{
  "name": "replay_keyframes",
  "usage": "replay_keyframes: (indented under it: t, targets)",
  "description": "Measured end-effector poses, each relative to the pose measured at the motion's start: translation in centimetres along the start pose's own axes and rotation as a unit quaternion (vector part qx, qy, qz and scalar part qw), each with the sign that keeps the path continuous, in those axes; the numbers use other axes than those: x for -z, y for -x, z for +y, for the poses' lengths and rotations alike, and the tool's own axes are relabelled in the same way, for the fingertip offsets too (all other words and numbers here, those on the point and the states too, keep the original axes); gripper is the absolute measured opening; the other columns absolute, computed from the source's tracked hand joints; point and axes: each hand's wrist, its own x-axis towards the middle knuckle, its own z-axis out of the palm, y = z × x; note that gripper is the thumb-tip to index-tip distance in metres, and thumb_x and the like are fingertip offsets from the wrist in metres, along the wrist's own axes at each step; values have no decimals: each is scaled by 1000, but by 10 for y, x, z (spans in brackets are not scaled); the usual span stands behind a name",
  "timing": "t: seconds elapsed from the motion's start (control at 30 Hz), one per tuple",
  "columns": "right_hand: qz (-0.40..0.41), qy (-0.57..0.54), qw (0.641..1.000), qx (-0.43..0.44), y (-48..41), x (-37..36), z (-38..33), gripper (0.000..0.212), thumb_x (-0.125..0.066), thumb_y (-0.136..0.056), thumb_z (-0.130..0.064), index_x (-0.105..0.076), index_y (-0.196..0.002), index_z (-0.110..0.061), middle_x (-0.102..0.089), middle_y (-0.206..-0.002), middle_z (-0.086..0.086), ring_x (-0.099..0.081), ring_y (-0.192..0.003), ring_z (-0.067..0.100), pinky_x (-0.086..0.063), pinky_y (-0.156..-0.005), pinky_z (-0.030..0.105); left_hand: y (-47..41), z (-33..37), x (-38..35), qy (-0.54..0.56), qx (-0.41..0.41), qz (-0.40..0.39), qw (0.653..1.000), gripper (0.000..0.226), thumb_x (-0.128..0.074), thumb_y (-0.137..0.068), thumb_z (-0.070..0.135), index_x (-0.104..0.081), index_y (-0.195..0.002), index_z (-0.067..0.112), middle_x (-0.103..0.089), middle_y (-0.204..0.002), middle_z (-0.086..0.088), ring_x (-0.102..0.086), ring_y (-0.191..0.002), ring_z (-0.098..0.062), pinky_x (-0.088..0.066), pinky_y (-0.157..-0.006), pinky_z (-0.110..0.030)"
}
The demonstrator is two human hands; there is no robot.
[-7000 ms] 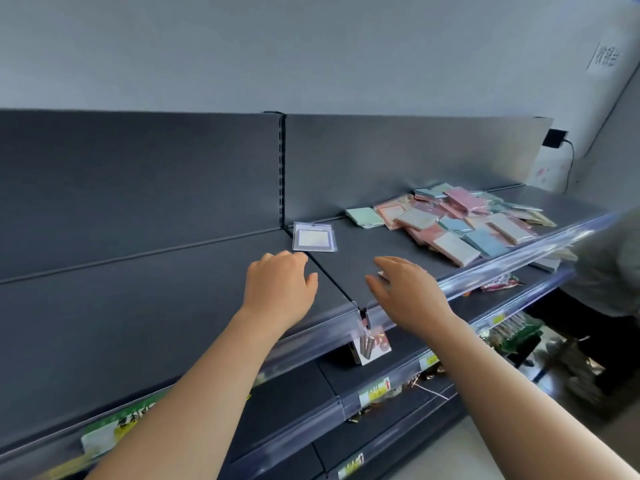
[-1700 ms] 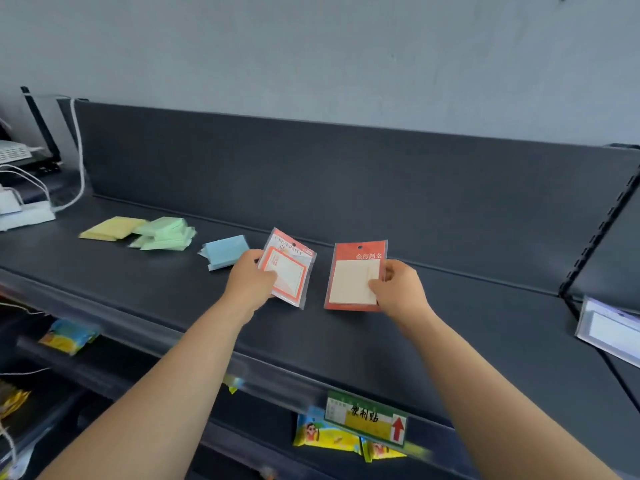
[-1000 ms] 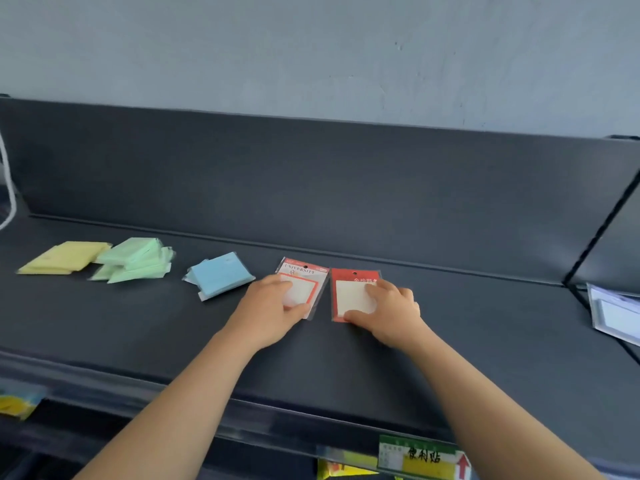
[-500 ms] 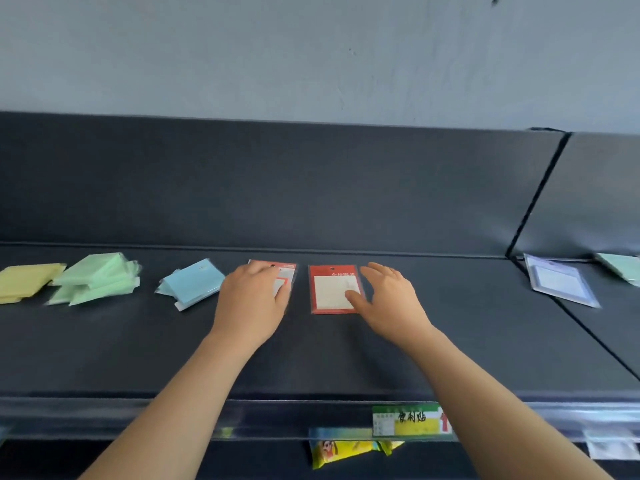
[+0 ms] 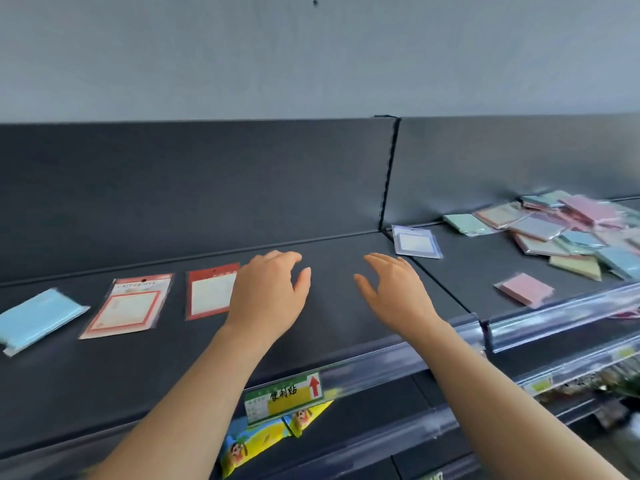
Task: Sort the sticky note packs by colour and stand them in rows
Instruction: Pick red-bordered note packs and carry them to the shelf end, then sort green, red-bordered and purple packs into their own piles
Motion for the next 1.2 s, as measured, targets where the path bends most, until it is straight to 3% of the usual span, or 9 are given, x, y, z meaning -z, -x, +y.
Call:
replay_keyframes:
  t: [0.2, 0.47, 0.57, 0.67, 0.8, 0.9, 1.2]
  targets:
    - [-2, 19, 1000, -25, -14, 23, 96, 40, -47, -99, -32, -53, -131, -9, -57, -133, 2, -48, -126, 23, -20, -114, 31, -29, 76, -60, -6, -19, -37, 999, 38, -45, -98, 39, -57, -130, 22, -63, -122, 5, -55, -110, -20, -40, -92, -32]
    - [-26, 47, 998, -36, -48, 70, 238, 49, -45, -99, -35, -45, -141, -10, -47, -146, 3, -38, -137, 16, -11, -119, 31, -79, 182, -139, 5, 10, -69, 998, 33, -46, -97, 36, -63, -118, 17, -65, -114, 0, -57, -105, -25, -46, -86, -35]
    - [-44, 45, 996, -57, -57, 83, 279, 49, -46, -99, -34, -43, -143, -11, -46, -147, 3, -39, -136, 19, -20, -118, 33, -97, 213, -166, 0, 18, -88, 996, 31, -46, -97, 34, -63, -108, 12, -65, -112, -2, -56, -104, -26, -47, -84, -35]
    - [-60, 35, 994, -79, -65, 89, 310, 50, -46, -99, -34, -42, -143, -12, -46, -146, 4, -43, -134, 22, -29, -113, 35, -116, 235, -188, 13, 26, -99, 995, 25, -48, -96, 34, -59, -97, 12, -64, -105, -4, -56, -101, -26, -41, -72, -31]
    - [-68, 39, 993, -92, -79, 92, 339, 40, -45, -99, -31, -52, -133, -11, -58, -132, 7, -50, -121, 25, -31, -108, 35, -144, 252, -213, 25, 18, -107, 994, 39, -50, -96, 35, -57, -129, 16, -56, -128, -2, -53, -116, -22, -44, -89, -32]
    - [-63, 45, 992, -97, -94, 91, 355, 33, -46, -98, -28, -57, -124, -11, -60, -128, 7, -50, -117, 27, -28, -109, 36, -166, 258, -231, 38, -6, -114, 993, 39, -52, -96, 32, -54, -131, 14, -51, -135, -3, -53, -118, -24, -45, -96, -37]
    - [-35, 52, 992, -107, -135, 87, 394, 35, -44, -100, -30, -57, -128, -13, -54, -138, 3, -46, -127, 24, -28, -112, 35, -226, 266, -298, -4, -70, -174, 982, 42, -52, -95, 34, -49, -132, 14, -46, -143, 1, -44, -128, -22, -43, -98, -36]
